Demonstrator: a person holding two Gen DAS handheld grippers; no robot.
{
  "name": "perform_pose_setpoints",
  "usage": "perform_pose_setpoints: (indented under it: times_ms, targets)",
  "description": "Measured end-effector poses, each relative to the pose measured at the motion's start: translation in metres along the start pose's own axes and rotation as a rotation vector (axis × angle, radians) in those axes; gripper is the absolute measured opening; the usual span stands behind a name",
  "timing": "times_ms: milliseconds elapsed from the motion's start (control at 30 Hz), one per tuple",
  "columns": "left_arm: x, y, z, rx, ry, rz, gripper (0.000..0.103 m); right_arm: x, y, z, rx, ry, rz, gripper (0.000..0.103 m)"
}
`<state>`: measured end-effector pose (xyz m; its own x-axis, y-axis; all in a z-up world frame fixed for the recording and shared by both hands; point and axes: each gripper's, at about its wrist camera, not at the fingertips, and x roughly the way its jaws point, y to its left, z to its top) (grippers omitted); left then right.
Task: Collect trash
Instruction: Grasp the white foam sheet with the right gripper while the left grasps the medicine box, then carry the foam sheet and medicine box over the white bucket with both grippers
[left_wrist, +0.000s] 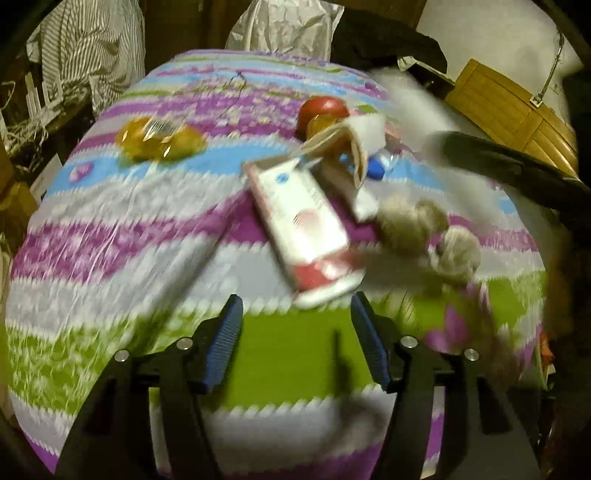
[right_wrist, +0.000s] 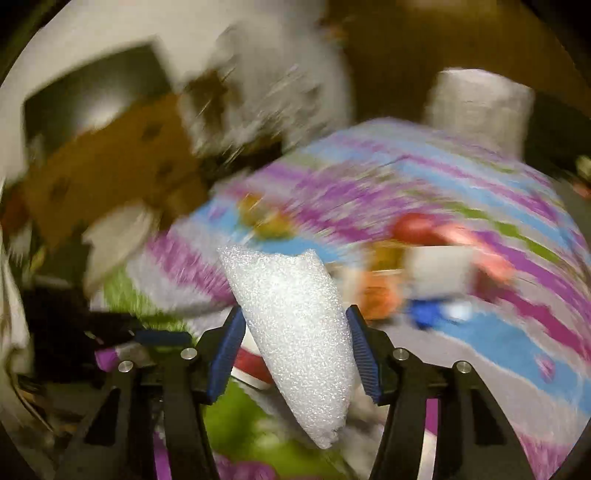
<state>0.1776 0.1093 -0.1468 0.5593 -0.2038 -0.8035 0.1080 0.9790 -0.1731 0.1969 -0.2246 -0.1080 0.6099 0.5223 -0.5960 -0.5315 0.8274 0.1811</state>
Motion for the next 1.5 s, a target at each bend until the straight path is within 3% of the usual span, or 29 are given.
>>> perform_pose_setpoints:
  times_ms: [133,233,333,500,567,600,667,867,1033,1267,1400,1500]
  targets:
    - [0.019,-0.013,0.025,-0.03,-0.005,0.11,0.071,-0.024,-0.068,-0.038,0.114,0.051,-0.251,0.058]
    - [0.041,-0.021,0.038,-0.011,0.034,0.187,0.073,-0.016,-0.1,-0.068,0.141,0.14,-0.34,0.059]
    - [0.058,-0.026,0.041,0.015,0.081,0.228,0.075,-0.004,-0.108,-0.083,0.103,0.217,-0.331,0.062]
    - [0.065,-0.026,0.042,0.013,0.078,0.266,0.076,0.008,-0.107,-0.08,0.012,0.279,-0.312,0.067]
    - [0.064,-0.024,0.043,-0.003,0.067,0.266,0.069,0.016,-0.108,-0.082,-0.012,0.303,-0.299,0.067]
    - [0.064,-0.024,0.043,-0.007,0.061,0.27,0.058,0.021,-0.108,-0.083,-0.027,0.325,-0.291,0.061]
    - [0.061,-0.021,0.042,-0.017,0.05,0.271,0.052,0.021,-0.109,-0.087,-0.024,0.316,-0.292,0.055]
    - [0.033,-0.016,0.03,-0.007,-0.03,0.307,0.05,-0.013,-0.088,-0.09,0.057,0.128,-0.313,0.053]
    - [-0.034,-0.026,0.015,0.0,-0.202,0.346,0.05,-0.06,-0.05,-0.077,0.112,-0.106,-0.313,0.053]
    - [-0.117,-0.072,-0.005,0.048,-0.446,0.325,0.05,-0.123,0.025,-0.064,0.039,-0.373,-0.382,0.053]
    - [-0.146,-0.095,-0.021,0.066,-0.573,0.317,0.051,-0.154,0.052,-0.073,0.022,-0.481,-0.44,0.054]
    - [-0.154,-0.106,-0.026,0.072,-0.619,0.299,0.051,-0.171,0.067,-0.082,0.019,-0.521,-0.459,0.054]
